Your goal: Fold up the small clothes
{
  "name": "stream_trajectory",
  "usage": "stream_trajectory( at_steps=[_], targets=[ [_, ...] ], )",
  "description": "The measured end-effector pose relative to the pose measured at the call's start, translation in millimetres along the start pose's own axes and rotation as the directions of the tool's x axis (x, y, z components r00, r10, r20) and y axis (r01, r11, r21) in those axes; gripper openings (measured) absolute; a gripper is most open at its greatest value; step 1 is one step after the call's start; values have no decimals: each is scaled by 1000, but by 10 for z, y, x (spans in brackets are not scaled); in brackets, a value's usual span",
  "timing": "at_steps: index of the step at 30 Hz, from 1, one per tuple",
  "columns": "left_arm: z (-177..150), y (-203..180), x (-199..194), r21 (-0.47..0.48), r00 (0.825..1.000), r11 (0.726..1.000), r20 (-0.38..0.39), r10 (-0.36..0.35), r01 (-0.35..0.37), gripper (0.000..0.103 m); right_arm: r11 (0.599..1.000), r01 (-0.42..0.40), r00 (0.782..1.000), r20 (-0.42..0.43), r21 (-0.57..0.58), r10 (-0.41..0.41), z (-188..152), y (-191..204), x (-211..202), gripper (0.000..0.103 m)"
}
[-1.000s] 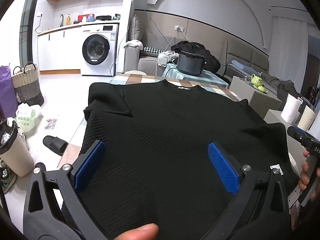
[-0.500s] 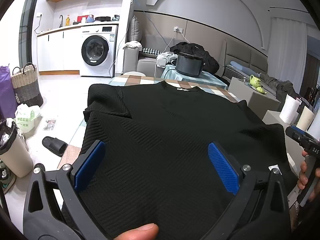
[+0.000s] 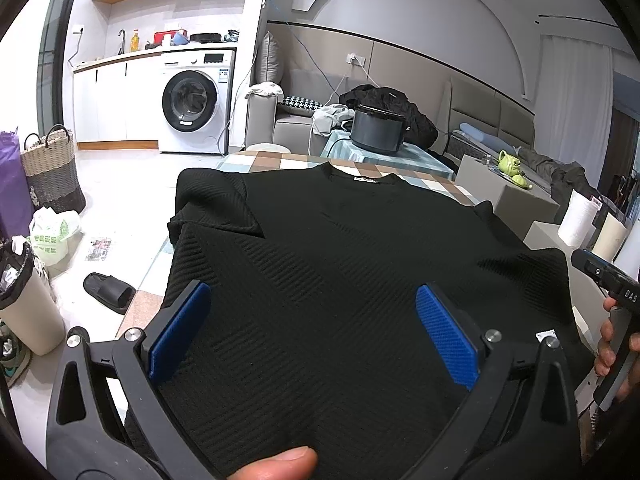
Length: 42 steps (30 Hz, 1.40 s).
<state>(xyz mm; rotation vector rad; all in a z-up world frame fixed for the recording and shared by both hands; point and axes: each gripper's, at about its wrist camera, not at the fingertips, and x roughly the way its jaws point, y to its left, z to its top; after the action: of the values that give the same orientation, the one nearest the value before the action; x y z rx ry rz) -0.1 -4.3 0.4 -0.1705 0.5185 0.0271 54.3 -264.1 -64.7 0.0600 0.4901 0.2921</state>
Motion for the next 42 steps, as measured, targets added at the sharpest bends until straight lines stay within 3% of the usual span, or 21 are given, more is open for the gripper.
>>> stream_trajectory(
  at_steps=[30,42],
  targets=[
    [60,119,125,-23,1000,1000,-20,-8,8,102,992,45,999,-8,118,-44,38,-204,60,103],
    [142,118,260,-17,1000,1000,-22,-8,7,102,993,46,999,-9,106,-46,88,-236,103,103]
  ],
)
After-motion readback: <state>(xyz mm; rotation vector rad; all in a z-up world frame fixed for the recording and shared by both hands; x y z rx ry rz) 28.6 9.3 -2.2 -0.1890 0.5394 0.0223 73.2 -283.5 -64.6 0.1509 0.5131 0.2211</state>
